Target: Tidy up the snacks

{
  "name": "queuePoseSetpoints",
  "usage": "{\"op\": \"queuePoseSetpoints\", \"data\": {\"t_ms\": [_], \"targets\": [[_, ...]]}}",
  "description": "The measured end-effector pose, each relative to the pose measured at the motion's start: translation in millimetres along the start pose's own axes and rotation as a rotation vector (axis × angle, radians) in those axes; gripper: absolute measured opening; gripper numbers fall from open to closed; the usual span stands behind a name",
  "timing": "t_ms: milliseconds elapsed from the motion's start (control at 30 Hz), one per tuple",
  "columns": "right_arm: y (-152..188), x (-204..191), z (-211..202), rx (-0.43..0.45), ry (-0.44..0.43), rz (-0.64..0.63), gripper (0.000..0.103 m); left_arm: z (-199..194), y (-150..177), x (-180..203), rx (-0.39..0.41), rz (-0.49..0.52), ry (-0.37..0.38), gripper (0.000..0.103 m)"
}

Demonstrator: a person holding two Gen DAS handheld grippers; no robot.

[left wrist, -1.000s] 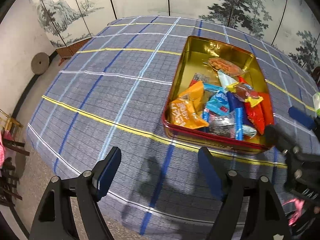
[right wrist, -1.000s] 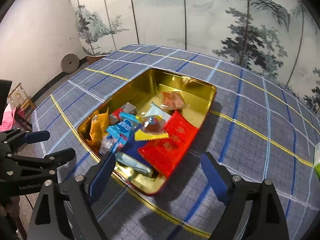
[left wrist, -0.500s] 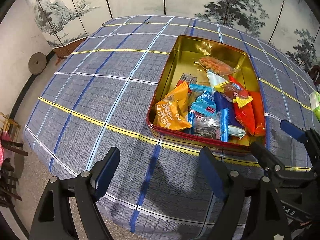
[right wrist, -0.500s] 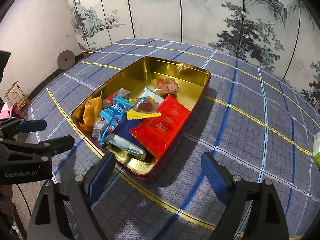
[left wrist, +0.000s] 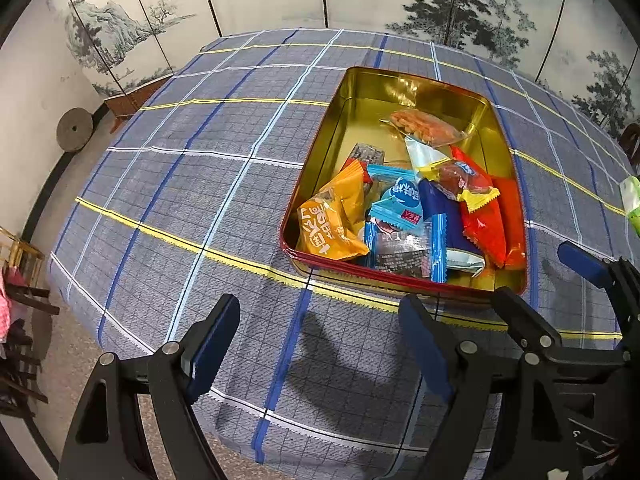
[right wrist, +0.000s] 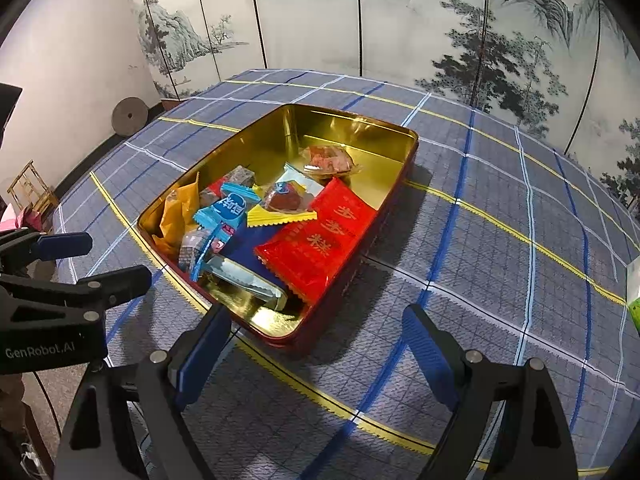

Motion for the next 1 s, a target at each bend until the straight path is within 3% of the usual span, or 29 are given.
{"op": "queuePoseSetpoints", "data": {"t_ms": [1000], "targets": [[9,-5,12,-0.047,-0.009,-0.015,0.089,9,2,-1,-0.014,-0.002,-0.022,0.079]]}}
Point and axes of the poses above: each gripper's, at about its wrist camera, not at the fingertips, and z roughly the way its jaws point, x to its right, y to its underside, the point moved 7 cm from there along z, roughly the way its jaws point, and after that the axes turned 8 degrees about -x, right-handed, at the moved point
